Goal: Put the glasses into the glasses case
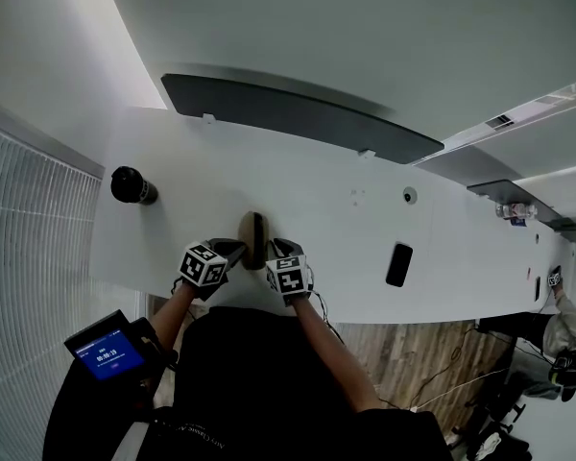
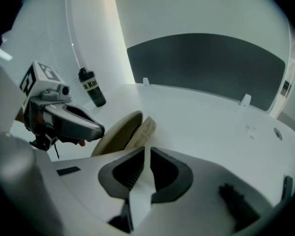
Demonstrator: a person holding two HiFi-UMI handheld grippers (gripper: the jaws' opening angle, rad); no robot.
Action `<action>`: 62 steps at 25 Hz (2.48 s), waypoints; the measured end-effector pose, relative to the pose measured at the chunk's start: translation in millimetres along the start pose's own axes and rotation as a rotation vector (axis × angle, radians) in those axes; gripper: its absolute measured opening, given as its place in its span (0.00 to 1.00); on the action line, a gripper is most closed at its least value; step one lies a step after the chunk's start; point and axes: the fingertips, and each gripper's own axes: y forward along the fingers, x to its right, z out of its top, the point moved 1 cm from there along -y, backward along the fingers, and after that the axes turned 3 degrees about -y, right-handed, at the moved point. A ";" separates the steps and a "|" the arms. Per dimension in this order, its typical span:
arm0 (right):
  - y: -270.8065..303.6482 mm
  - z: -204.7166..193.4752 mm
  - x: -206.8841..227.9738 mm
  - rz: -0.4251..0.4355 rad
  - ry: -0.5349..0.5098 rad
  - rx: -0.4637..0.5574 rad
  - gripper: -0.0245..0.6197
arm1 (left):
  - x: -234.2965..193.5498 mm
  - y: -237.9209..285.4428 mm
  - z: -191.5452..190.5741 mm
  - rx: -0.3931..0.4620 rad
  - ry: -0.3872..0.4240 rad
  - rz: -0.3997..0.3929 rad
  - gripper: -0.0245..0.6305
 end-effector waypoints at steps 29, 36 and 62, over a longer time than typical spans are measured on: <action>-86.8 -6.3 49.9 -0.062 0.223 0.268 0.05 | 58.7 -26.2 9.6 0.106 0.081 -0.150 0.05; -135.9 -75.0 89.2 -0.075 0.249 0.228 0.05 | 94.4 -50.9 33.2 0.338 0.071 -0.033 0.05; -105.1 -44.9 27.7 0.134 -0.028 0.222 0.05 | 85.9 -41.1 35.3 0.326 0.054 0.050 0.05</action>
